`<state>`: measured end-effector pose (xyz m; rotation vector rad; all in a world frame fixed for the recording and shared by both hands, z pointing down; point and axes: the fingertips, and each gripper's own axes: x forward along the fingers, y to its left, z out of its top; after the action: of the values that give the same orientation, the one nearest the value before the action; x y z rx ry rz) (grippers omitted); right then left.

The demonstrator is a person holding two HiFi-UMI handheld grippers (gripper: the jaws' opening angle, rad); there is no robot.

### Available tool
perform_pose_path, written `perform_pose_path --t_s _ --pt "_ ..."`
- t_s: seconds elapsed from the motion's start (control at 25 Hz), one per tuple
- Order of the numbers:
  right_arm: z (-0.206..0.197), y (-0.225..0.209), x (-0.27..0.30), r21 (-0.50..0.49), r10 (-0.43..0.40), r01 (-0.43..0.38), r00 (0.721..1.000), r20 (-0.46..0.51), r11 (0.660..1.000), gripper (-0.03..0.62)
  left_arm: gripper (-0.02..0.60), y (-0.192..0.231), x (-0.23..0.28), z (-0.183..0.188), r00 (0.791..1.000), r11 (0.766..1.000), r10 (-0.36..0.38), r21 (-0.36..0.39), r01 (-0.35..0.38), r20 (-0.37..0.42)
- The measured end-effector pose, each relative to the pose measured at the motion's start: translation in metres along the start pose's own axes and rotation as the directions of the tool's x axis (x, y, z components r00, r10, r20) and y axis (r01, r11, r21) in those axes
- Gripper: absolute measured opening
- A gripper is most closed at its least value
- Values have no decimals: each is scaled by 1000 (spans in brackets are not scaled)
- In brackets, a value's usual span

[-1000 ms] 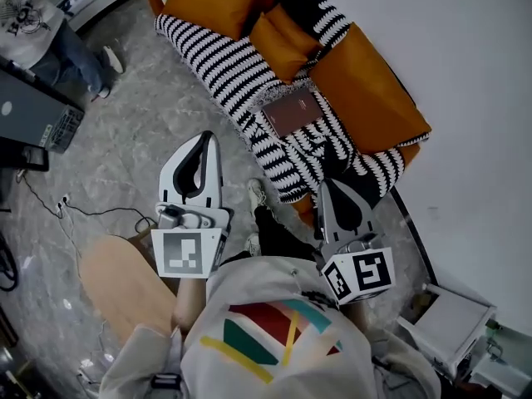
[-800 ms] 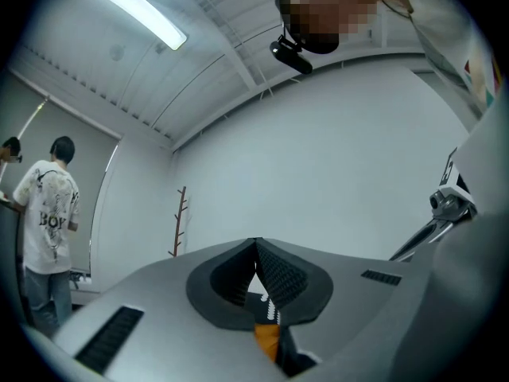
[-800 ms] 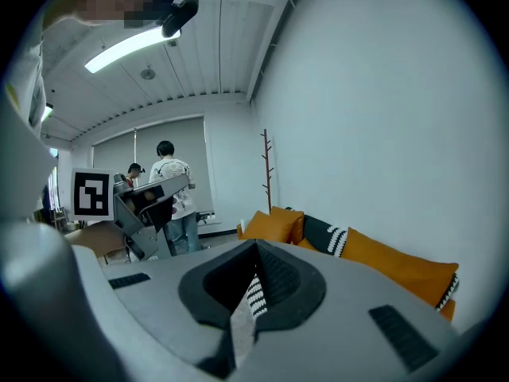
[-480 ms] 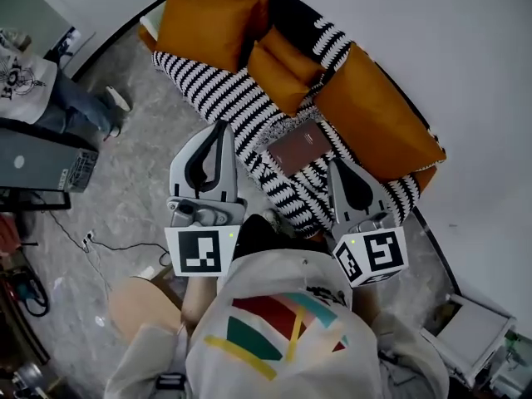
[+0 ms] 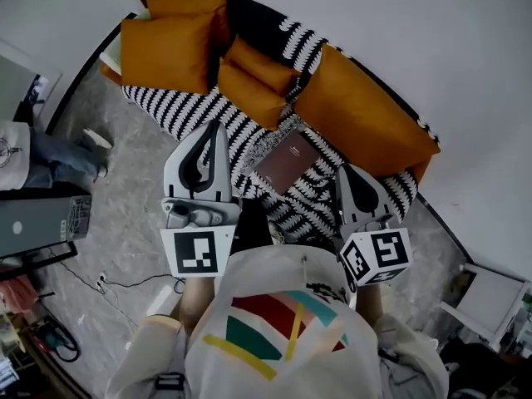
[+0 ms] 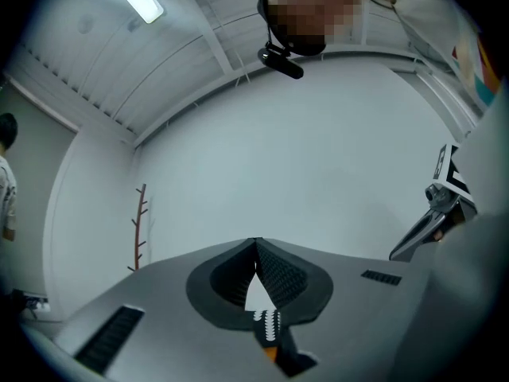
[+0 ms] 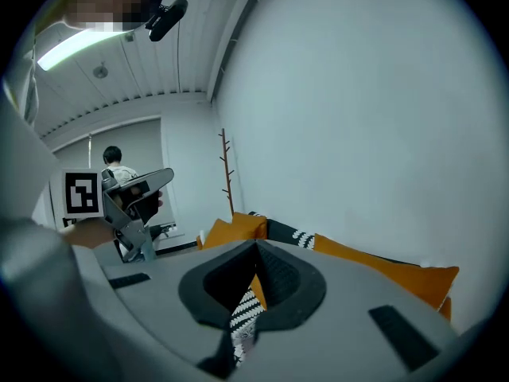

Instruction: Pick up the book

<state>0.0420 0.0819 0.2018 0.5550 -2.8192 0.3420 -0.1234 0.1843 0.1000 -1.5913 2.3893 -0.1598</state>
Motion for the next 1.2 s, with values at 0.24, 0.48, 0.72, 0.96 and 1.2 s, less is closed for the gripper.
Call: perform_pose_path --t_s 0.24,0.48,0.72,0.96,1.2 --pt "37 -9 61 -31 -101 101 995 24 994 12 8 6 97 -21 985 986 -166 -18 167 46" --pt "68 -12 128 -30 -97 100 991 91 995 12 8 -4 174 -72 932 932 -362 30 362 0" --pt "66 -39 164 -34 -242 246 966 87 969 14 8 -28 234 -110 842 839 -539 101 535 12" --pt "36 -57 135 -125 -303 309 951 61 943 12 8 -73 250 -140 784 785 -619 6 620 -37" --pt "38 -90 81 1 -359 362 923 141 932 14 8 -129 259 -102 738 739 -674 14 674 41"
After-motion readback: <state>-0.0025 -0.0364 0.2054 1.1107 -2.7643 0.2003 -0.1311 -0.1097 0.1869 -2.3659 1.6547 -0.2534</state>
